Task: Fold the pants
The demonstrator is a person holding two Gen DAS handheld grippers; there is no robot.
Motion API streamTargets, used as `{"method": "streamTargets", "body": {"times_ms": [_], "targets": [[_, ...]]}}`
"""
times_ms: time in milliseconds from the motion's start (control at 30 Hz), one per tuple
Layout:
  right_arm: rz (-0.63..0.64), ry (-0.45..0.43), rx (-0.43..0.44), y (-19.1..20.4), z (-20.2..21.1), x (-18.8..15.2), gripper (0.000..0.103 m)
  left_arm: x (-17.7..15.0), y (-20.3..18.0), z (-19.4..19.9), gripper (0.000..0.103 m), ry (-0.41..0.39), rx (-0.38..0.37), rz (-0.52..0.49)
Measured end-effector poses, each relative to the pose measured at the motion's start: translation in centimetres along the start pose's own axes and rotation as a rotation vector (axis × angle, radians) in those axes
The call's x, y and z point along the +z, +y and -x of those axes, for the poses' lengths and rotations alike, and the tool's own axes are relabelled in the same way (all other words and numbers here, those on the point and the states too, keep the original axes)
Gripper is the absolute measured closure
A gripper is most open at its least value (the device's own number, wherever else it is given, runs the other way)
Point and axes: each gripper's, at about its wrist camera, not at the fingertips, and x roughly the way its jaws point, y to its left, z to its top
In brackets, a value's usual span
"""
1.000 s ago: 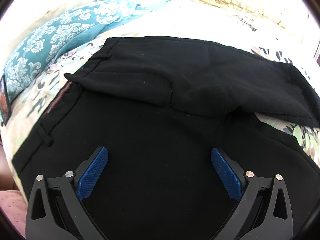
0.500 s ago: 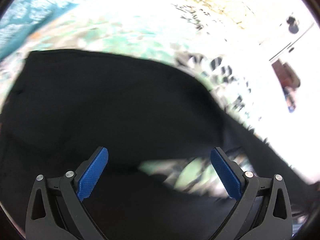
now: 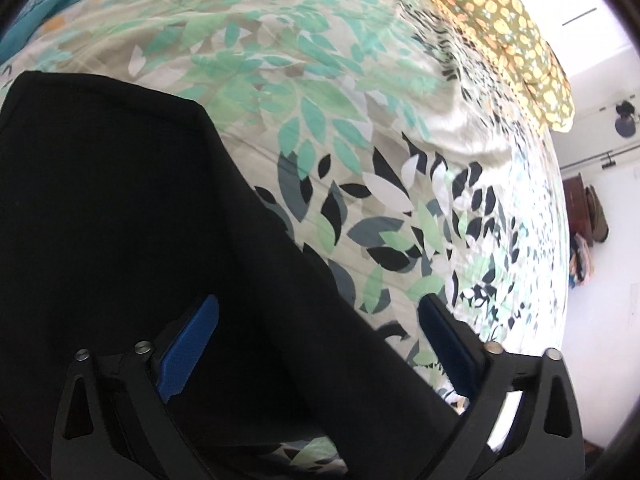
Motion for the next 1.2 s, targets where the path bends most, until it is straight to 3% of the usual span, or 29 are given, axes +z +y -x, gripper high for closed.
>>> {"method": "streamTargets", "body": {"times_ms": [33, 67, 100, 233, 333, 400, 467, 533, 633, 767, 900, 1067, 1100, 1133, 1200], "targets": [[-0.004, 0.0, -0.003, -0.4, 0.3, 0.1, 0.09, 0.1, 0.3, 0.1, 0.045, -0.003, -0.005, 0.005], [-0.011, 0.0, -0.012, -0.9, 0.4, 0.2, 0.09, 0.2, 0.9, 0.4, 0.087, 0.005, -0.02, 0.015], [-0.019, 0.002, -0.031, -1.6, 0.3, 0.3, 0.09, 0.4, 1.4, 0.6, 0.099, 0.008, -0.029, 0.025], [-0.026, 0.013, -0.119, -5.0, -1.6, 1.8, 0.09, 0.1, 2.6, 5.8, 0.098, -0.097, -0.121, 0.05], [-0.022, 0.033, -0.153, -7.5, -4.0, 3.7, 0.09, -1.7, 3.5, 14.2, 0.098, -0.259, -0.179, 0.01], [-0.04, 0.058, -0.155, -8.9, -5.4, 4.6, 0.09, -4.8, 5.1, 20.0, 0.096, -0.377, -0.178, -0.028], [-0.048, 0.097, -0.166, -10.2, -6.4, 4.8, 0.09, -9.6, 7.7, 22.8, 0.092, -0.433, -0.12, -0.048], [-0.045, 0.165, -0.218, -11.5, -7.3, 4.3, 0.09, -13.8, 10.7, 22.2, 0.091, -0.389, -0.07, -0.017], [-0.023, 0.3, -0.311, -13.4, -8.1, 2.7, 0.09, -20.3, 14.1, 16.3, 0.095, -0.197, 0.002, 0.051], [0.021, 0.431, -0.442, -15.6, -7.6, 1.1, 0.094, -23.2, 15.5, 10.9, 0.095, 0.002, -0.012, 0.09], [0.0, 0.466, -0.498, -17.5, -6.7, 0.6, 0.094, -22.2, 13.7, 10.9, 0.095, -0.008, 0.011, 0.004], [-0.153, 0.476, -0.474, -18.6, -6.2, -0.2, 0.092, -22.5, 13.3, 11.0, 0.095, -0.01, 0.016, -0.016], [-0.176, 0.483, -0.476, -18.6, -6.2, -0.3, 0.085, -22.4, 13.6, 11.1, 0.095, -0.009, 0.008, -0.002], [-0.191, 0.498, -0.481, -18.8, -6.4, -0.4, 0.065, -22.3, 13.9, 11.1, 0.095, -0.007, -0.001, 0.014], [-0.222, 0.542, -0.49, -19.4, -6.8, -0.6, 0.04, -22.3, 14.1, 11.0, 0.095, -0.004, -0.018, 0.033]]}}
